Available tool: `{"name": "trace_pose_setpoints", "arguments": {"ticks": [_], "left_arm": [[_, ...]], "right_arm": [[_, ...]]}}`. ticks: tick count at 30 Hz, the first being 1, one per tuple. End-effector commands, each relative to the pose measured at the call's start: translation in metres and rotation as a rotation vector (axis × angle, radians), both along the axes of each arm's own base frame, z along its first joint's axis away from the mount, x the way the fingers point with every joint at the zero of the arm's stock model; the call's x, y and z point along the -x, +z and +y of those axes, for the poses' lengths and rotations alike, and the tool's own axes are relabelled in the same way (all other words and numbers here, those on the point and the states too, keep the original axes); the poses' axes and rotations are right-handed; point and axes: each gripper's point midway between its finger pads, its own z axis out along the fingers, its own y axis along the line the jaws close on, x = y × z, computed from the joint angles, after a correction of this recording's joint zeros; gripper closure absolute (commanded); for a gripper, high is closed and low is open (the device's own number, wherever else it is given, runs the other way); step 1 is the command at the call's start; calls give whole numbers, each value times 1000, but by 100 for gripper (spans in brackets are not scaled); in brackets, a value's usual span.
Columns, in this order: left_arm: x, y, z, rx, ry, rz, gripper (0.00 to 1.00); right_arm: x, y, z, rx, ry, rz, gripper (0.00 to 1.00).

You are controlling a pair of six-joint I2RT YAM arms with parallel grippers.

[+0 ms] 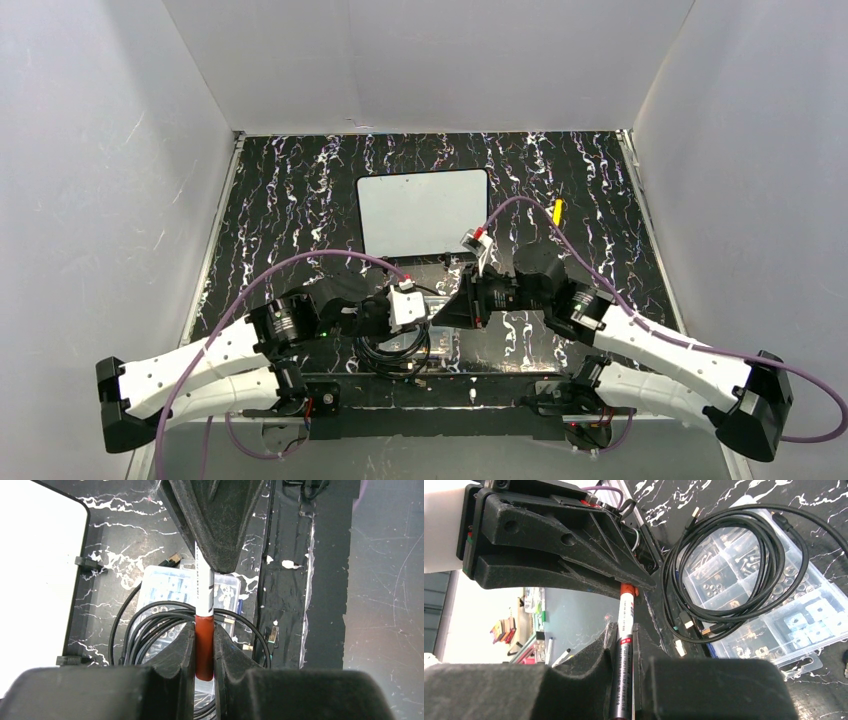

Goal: Write a sentence on the whiteboard
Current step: Open the whiteboard marker at the center of the board.

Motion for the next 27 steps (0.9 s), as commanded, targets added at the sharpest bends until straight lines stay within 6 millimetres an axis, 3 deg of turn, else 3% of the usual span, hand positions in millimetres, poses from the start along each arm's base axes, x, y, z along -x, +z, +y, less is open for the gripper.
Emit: {"name": "trace_pose_setpoints", "arguments": {"ticks": [1, 6, 13, 22, 27], "left_arm": [[-5, 7, 8, 13, 37, -9, 100], [-10, 6, 14, -4, 58, -34, 100], [-21, 4, 24, -39, 116, -82, 100], [-27, 4, 30, -41, 163, -100, 100], [-30, 16, 34, 15, 208, -81, 100]], "right_arm": [[0, 49, 0, -167, -4, -113, 99], [5, 63, -9, -175, 16, -172, 99], [15, 67, -23, -44, 91, -217, 99], [10, 82, -38, 10, 45, -291, 99], [-1, 88, -53, 68, -42, -334, 99]]}}
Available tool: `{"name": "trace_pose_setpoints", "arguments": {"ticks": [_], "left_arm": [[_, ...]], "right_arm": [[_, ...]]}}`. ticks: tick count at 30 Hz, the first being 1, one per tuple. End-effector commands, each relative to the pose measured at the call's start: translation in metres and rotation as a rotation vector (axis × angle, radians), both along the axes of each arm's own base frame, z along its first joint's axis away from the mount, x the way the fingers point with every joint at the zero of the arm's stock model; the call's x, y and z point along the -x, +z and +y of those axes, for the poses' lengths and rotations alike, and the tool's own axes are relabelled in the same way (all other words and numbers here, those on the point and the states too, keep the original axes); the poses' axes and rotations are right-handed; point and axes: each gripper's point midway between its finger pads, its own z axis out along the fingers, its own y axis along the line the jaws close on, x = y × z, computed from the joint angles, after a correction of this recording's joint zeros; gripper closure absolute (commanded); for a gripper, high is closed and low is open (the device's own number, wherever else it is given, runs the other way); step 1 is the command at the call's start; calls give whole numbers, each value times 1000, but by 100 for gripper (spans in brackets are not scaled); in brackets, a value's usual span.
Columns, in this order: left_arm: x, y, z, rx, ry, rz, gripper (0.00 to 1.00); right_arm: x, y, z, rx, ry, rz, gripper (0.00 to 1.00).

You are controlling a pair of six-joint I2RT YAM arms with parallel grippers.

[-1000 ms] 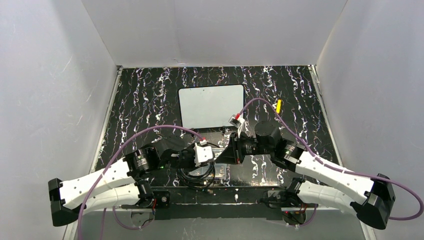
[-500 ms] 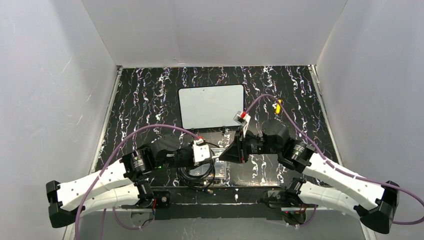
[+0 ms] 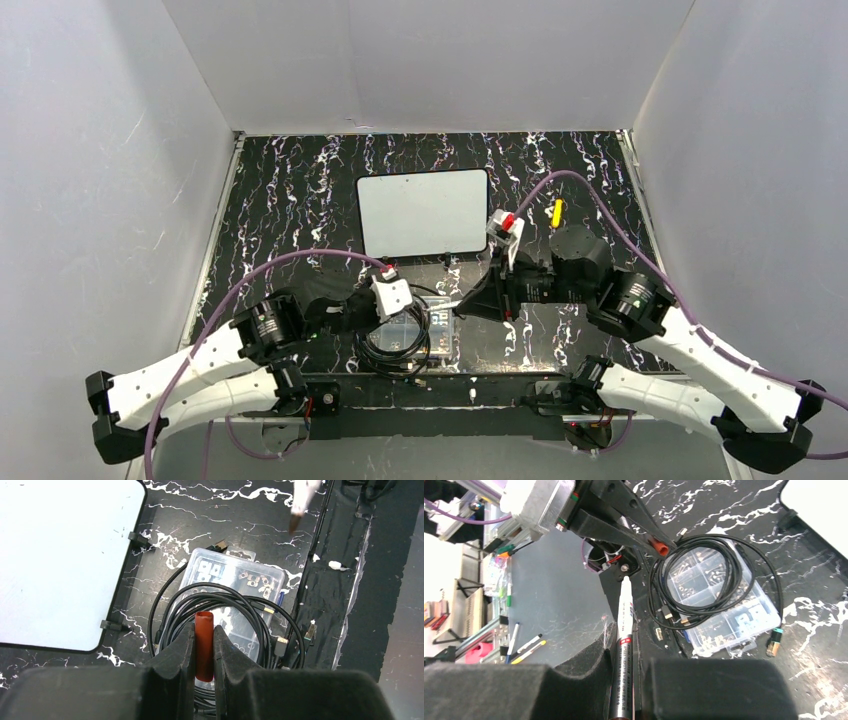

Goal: Write a sentence on the whiteboard
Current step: Open the whiteboard marker at the center of the board, then place the pen cap at the center of the board.

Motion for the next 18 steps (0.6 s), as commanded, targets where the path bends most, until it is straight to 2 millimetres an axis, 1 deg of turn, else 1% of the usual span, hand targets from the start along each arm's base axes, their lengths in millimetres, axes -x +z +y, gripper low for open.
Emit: {"name": "trace_pose_setpoints", "arguments": {"ticks": [1, 3, 5, 9, 12, 15, 16, 18], "left_arm": [[-5, 9, 11, 47, 71, 12, 100], [-10, 16, 13, 91, 121, 30, 100], [-24, 16, 23, 109, 239, 58, 100], [-60, 2, 54, 79, 540, 154, 100], [-80, -5, 74, 102, 693, 227, 100], [-97, -21, 93, 146, 838, 360, 100], [-100, -30, 96, 164, 866, 425, 100], [-107, -52, 112, 163, 964, 517, 100]], "right_arm": [[-10, 16, -17, 25, -86, -79, 99], [-18, 19, -22, 25, -143, -99, 99], [-28, 21, -29, 21, -217, -125, 99], [-53, 15, -38, 30, -358, -178, 99], [-75, 14, -40, 15, -463, -221, 99], [-92, 9, -38, -10, -542, -239, 99], [-97, 6, -38, -8, -566, -242, 99], [-107, -2, -38, 3, -612, -250, 99]]}}
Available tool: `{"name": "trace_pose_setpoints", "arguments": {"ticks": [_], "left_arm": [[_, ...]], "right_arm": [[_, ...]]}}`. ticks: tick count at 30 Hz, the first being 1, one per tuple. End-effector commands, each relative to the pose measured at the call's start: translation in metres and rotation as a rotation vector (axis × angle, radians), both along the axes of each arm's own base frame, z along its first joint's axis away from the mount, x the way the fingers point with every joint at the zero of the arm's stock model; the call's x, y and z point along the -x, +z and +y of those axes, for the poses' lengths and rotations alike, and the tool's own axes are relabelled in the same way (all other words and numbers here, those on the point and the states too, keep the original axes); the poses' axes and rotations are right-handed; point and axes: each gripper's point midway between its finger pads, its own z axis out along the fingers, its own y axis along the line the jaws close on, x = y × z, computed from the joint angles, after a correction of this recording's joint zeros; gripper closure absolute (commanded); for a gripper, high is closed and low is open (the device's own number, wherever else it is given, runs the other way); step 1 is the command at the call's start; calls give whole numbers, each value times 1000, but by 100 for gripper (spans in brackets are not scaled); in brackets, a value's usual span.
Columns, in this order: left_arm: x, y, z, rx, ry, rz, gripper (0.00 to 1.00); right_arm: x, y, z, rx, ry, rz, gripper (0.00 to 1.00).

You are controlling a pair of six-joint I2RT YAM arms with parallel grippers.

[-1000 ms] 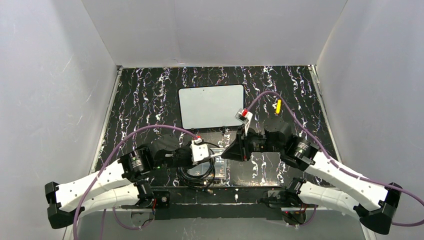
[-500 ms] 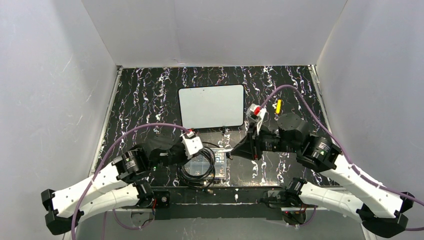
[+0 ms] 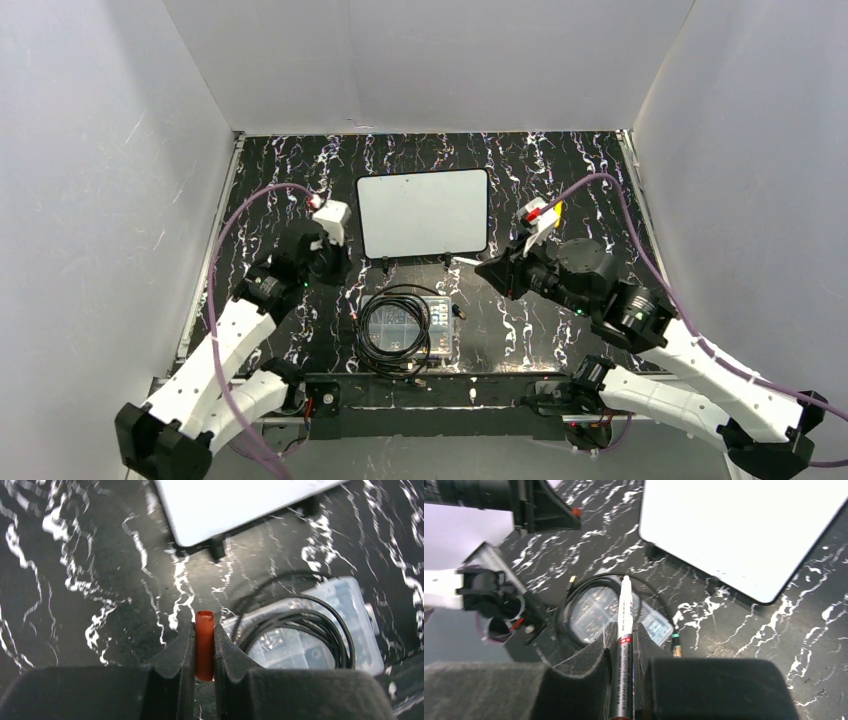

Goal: Write a sentence on the whiteboard
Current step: Place the pen cap at the center of the board.

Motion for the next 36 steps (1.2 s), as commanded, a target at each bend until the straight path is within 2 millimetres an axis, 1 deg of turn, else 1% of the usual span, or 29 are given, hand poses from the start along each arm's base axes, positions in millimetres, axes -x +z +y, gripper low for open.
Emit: {"name": "trace_pose_setpoints", "arguments": {"ticks": [1, 3, 6, 9, 14, 17, 19, 23, 28, 33, 36], "left_arm": [[-9, -35, 28, 99, 227, 216, 100], [-11, -55, 43, 70, 306, 318, 100], [-9, -82, 55, 6, 362, 441, 100], [-8, -100, 57, 7, 386, 538, 100], [-10, -120, 62, -3, 418, 644, 100], [-12, -126, 69, -32, 439, 662, 100], [-11, -130, 70, -45, 444, 678, 96], [-9, -136, 59, 2, 416, 729, 86], [-8, -139, 58, 0, 409, 751, 77], [-7, -139, 58, -6, 406, 763, 60], [-10, -134, 61, -12, 414, 739, 48]], "right_arm": [[-35, 3, 1, -39, -157, -76, 99], [-38, -4, 4, -38, -163, -73, 99], [-39, -14, 8, -34, -158, -61, 99], [-39, -24, 10, -38, -153, -53, 99], [-38, -30, 6, -39, -161, -54, 99], [-37, -32, 3, -34, -168, -58, 99], [-38, -32, 1, -30, -173, -62, 99], [-39, -36, 0, -17, -183, -65, 99], [-40, -41, 2, -6, -174, -57, 99], [-39, -41, 6, -11, -161, -51, 99], [-38, -40, 8, -18, -156, -45, 99]]}}
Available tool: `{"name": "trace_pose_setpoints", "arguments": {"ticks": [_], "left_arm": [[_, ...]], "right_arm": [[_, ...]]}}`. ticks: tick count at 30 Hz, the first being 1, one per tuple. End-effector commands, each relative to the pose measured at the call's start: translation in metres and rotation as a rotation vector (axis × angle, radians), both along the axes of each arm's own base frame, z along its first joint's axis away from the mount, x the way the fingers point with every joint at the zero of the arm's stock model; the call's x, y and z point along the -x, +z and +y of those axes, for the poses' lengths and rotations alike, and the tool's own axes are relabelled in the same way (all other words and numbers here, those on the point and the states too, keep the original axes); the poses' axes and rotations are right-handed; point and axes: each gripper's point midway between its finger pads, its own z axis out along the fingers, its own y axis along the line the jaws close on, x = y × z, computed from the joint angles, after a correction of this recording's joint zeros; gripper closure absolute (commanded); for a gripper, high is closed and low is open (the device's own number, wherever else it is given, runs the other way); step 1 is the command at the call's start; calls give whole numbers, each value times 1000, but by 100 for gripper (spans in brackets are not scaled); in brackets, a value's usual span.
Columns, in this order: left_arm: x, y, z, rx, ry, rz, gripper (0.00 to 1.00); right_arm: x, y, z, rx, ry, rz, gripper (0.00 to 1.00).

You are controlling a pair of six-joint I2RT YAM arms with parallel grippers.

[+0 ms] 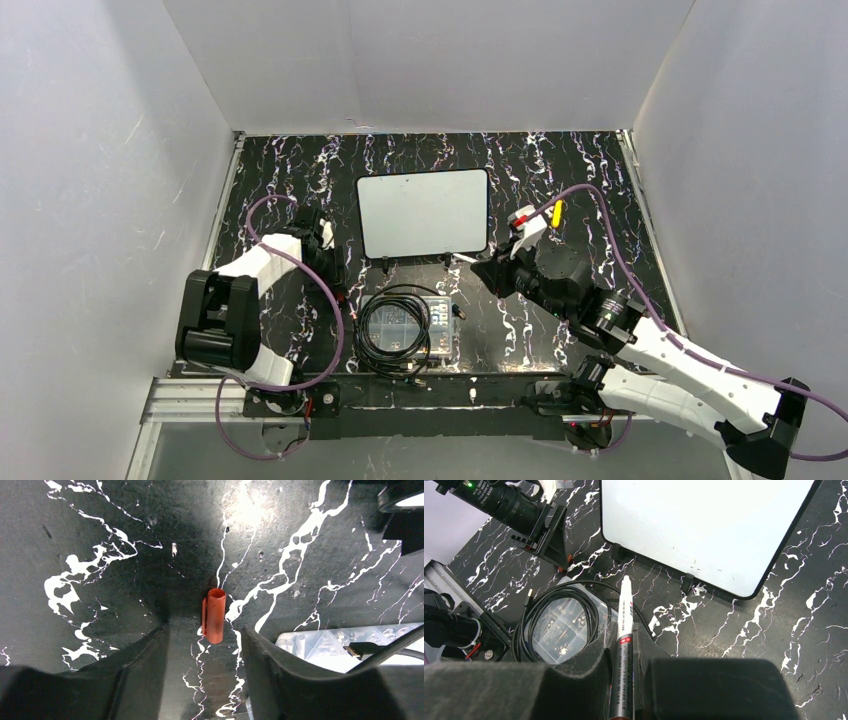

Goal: Write a sentence on the whiteboard
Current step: Place the pen cap at the center of the board.

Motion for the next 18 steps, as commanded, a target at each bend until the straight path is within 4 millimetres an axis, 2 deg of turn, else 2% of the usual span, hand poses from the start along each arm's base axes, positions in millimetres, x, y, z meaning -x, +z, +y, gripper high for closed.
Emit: {"name": "trace_pose_setpoints", "arguments": {"ticks": [1, 3, 7, 11, 15, 18], "left_arm": [[-8, 18, 1, 2, 2, -45, 44], [-16, 32, 4, -11, 7, -128, 36], [-33, 76, 3, 22, 3, -356, 18], [-52, 130, -27, 210, -66, -536, 16], [-86, 192, -56, 372, -156, -749, 17], [-113, 215, -62, 415, -184, -828, 17]], "right_arm": [[-3, 13, 5, -48, 1, -27, 99], [-3, 15, 6, -53, -3, -30, 99], [-6, 23, 9, -60, 2, -45, 99], [-14, 35, 18, -55, -4, -58, 99], [-27, 36, 35, -45, -8, -57, 99], [-38, 45, 50, -105, -18, -77, 99]]}}
